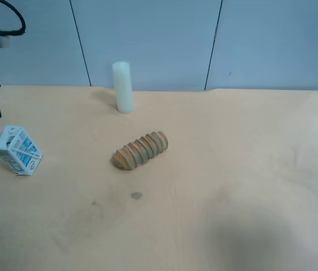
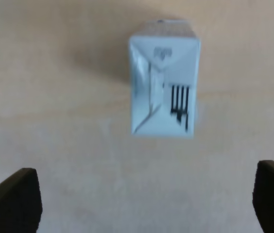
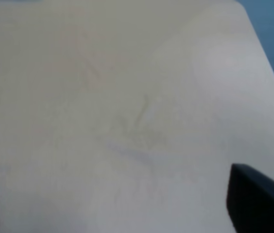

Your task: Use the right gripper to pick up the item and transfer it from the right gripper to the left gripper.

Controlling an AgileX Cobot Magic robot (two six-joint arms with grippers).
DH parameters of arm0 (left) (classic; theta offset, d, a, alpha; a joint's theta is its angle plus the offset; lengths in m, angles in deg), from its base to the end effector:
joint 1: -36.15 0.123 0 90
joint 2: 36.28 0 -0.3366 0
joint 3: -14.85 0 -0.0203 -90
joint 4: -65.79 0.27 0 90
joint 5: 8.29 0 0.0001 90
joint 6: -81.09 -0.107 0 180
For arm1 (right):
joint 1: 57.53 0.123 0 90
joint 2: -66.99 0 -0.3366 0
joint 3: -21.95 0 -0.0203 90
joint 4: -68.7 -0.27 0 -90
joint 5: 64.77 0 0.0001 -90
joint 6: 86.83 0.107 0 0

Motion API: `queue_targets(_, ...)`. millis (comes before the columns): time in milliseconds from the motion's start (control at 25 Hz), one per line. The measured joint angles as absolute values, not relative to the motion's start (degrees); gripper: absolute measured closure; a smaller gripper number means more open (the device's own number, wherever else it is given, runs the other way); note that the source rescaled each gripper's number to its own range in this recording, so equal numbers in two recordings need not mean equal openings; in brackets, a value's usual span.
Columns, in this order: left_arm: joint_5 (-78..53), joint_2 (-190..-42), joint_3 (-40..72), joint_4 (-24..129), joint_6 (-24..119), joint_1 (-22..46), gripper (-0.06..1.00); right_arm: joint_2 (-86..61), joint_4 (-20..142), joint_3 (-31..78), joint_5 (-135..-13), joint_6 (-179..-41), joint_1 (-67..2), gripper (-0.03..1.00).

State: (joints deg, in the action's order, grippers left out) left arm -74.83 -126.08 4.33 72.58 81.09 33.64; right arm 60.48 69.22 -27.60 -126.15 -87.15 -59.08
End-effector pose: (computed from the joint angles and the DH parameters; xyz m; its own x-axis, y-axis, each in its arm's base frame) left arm 0.2927 -0.0012 0.3277 -0.9703 0.0896 -0.2246 0.0646 0.9911 0.1163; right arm -0.0269 -0.0001 0.2794 -0.4610 0.0025 -0.8874 0.0295 0.9995 -0.0125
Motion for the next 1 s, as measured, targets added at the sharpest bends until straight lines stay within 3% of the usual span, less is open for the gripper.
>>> queue_targets(600,-77.71,-94.6,3.8,73.77,82.53,33.64,-0.06,60.48,69.22,-27.6,-126.15,-87.15,-59.08,0.12)
queue_targets(1000,-77.94,-67.01,-10.92,66.81,82.76,33.64,-0.06,60.48,69.22,-27.6,-126.15,-87.15,-59.08,0.11)
